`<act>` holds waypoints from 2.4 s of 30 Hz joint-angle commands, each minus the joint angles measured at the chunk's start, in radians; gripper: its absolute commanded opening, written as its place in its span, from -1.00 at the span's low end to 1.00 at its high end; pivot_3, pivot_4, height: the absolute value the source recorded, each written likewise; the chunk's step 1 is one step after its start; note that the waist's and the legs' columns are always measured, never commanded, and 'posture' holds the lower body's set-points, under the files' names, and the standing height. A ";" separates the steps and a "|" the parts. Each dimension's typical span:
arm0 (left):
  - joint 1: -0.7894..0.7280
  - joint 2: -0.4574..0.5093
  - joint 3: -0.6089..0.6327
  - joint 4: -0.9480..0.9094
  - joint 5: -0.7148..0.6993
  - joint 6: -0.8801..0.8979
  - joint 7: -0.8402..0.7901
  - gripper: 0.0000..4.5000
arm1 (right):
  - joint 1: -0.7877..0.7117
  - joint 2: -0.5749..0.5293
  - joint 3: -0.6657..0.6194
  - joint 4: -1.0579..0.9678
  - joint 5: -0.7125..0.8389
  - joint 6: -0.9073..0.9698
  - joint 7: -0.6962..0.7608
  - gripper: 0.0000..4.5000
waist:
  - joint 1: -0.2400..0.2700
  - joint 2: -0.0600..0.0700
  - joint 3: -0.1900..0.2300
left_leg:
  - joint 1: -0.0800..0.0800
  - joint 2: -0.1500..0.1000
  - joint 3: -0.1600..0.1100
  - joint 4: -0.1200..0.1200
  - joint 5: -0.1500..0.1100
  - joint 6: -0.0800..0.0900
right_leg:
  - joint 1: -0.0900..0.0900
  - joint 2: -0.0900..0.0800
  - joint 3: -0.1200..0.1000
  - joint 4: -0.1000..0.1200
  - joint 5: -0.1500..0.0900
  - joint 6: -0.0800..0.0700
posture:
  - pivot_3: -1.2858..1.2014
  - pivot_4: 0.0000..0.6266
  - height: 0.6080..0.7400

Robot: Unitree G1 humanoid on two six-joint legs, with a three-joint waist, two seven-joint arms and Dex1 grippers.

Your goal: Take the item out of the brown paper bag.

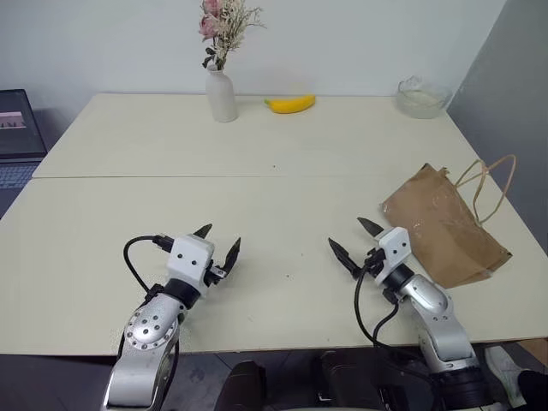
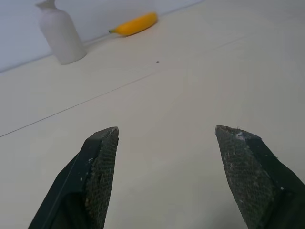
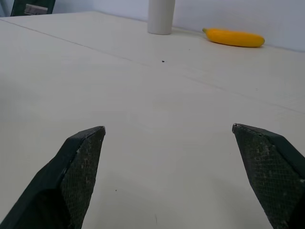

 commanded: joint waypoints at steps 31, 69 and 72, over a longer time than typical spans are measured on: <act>-0.478 0.150 -0.152 0.017 -0.320 0.135 -0.493 0.51 | 0.134 -0.128 -0.534 -0.533 0.170 0.439 -0.310 1.00 | 0.011 0.001 -0.002 | 0.000 0.000 0.006 0.000 0.000 0.000 | 0.000 0.005 0.002 0.000 -0.003 -0.004 | 0.03 -0.52 1.00; -0.342 0.167 -0.066 -0.139 -0.423 0.277 -0.377 0.53 | -0.325 -0.313 -0.489 -0.329 0.278 0.667 -0.307 -0.97 | -0.002 0.002 -0.002 | -0.002 0.001 0.007 0.000 0.000 0.000 | -0.001 0.007 0.003 -0.001 0.000 0.000 | 0.03 -0.52 1.00; -0.282 0.172 -0.022 -0.197 -0.483 0.332 -0.339 0.53 | -0.368 -0.382 -0.392 -0.248 0.233 0.553 -0.172 -0.97 | -0.008 0.002 -0.002 | -0.001 0.001 0.007 0.000 0.000 0.000 | -0.001 0.007 0.004 -0.001 0.000 0.000 | 0.03 -0.52 1.00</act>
